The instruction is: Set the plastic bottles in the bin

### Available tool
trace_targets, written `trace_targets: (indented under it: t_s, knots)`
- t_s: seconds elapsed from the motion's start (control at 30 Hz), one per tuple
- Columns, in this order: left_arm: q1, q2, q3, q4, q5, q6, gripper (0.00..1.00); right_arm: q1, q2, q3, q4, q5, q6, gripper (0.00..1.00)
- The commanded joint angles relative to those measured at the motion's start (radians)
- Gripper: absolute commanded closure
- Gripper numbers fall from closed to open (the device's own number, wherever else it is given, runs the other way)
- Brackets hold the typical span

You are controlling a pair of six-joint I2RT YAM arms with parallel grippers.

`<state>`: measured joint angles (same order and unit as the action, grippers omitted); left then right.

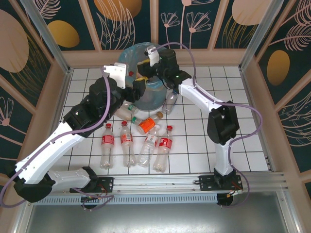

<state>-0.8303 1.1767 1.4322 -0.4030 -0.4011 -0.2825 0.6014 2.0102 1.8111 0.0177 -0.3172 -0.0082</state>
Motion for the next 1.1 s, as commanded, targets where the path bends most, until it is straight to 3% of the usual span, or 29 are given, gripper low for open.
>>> trace_targets:
  t_s: [0.0, 0.17, 0.57, 0.73, 0.83, 1.07]
  knots:
    - [0.001, 0.008, -0.007, 0.031, -0.002, -0.012, 0.23, -0.008, 0.009, -0.009, 0.015, -0.067, -0.018, 0.45]
    - [0.001, 0.012, -0.015, 0.038, 0.001, -0.015, 0.22, -0.009, -0.004, 0.002, 0.015, -0.084, -0.007, 0.3]
    - [0.001, 0.019, -0.006, 0.034, 0.005, -0.012, 0.22, -0.008, -0.059, 0.099, -0.029, -0.071, 0.051, 0.29]
    - [0.001, 0.055, 0.011, 0.014, 0.041, -0.007, 0.22, 0.003, -0.131, 0.159, -0.125, 0.004, 0.079, 0.3]
    - [0.0, 0.081, 0.019, 0.013, 0.075, 0.001, 0.22, 0.006, -0.221, 0.116, -0.155, 0.063, 0.117, 0.3]
    - [0.0, 0.175, 0.081, 0.002, 0.23, 0.061, 0.23, -0.01, -0.503, -0.16, -0.181, 0.174, 0.203, 0.3]
